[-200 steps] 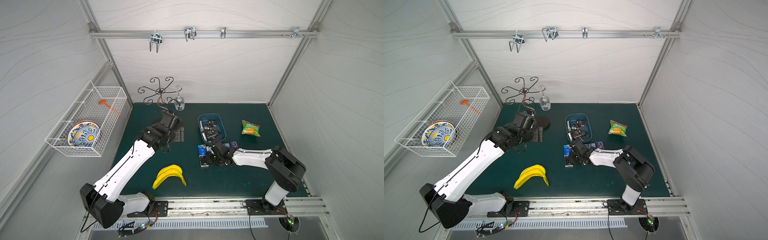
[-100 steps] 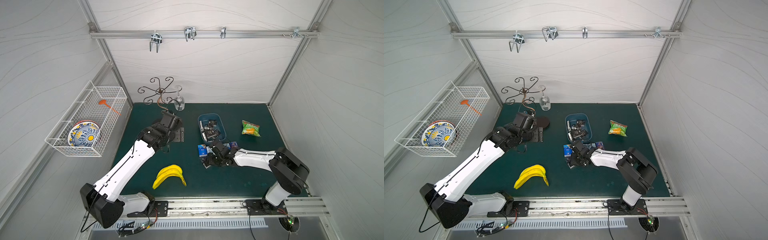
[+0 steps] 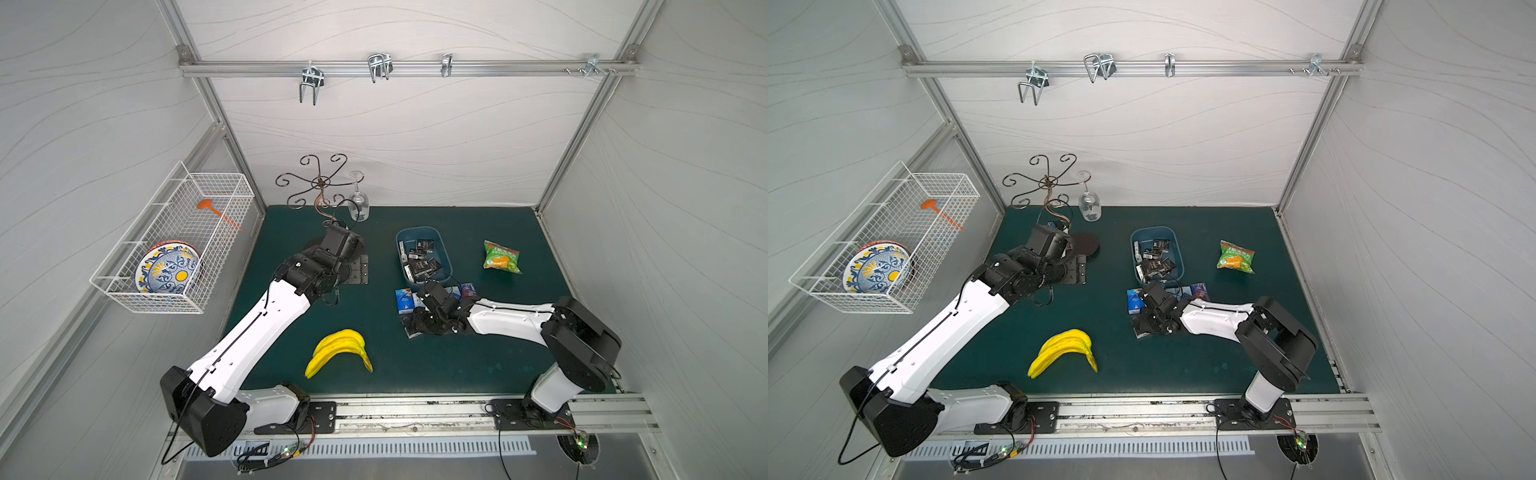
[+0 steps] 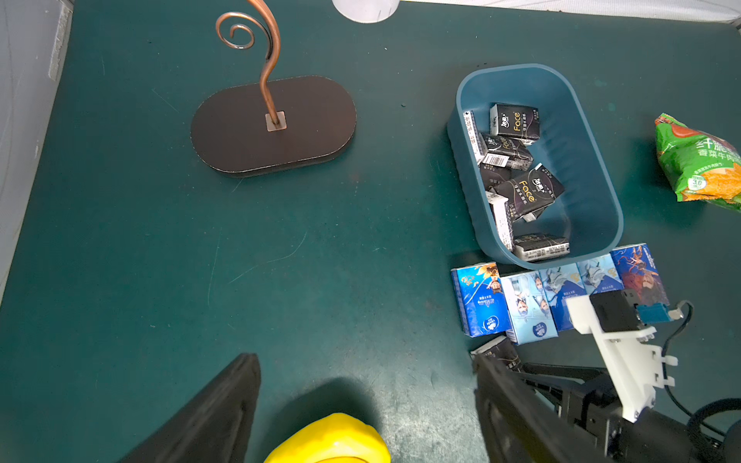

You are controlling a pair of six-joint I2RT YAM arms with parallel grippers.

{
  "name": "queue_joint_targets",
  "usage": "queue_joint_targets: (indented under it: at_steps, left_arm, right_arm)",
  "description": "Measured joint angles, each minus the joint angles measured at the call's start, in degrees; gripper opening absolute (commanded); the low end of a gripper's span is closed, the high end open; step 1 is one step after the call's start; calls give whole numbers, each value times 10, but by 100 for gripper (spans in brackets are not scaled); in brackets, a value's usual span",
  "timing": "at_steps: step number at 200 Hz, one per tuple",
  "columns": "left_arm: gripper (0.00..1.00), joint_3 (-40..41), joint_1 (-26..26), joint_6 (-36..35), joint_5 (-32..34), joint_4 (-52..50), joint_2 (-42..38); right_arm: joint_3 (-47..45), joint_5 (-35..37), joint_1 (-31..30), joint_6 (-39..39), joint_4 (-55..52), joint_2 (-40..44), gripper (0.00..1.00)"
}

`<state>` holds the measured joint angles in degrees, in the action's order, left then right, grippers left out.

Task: Take the pocket tissues out of the storage box
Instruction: Move the pocket tissues to the center of the board.

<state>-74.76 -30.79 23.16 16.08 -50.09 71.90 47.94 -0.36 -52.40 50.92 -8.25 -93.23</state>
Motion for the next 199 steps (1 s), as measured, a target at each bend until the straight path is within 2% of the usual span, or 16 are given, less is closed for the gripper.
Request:
queue_joint_targets:
  at_steps: [132,199]
  left_arm:
    - [87,1,0,0,0,0,-1]
    - [87,4,0,0,0,0,-2]
  right_arm:
    - [-21,-33,3,48,35,31,51]
    - [-30,-8,-4,19,5,61,44]
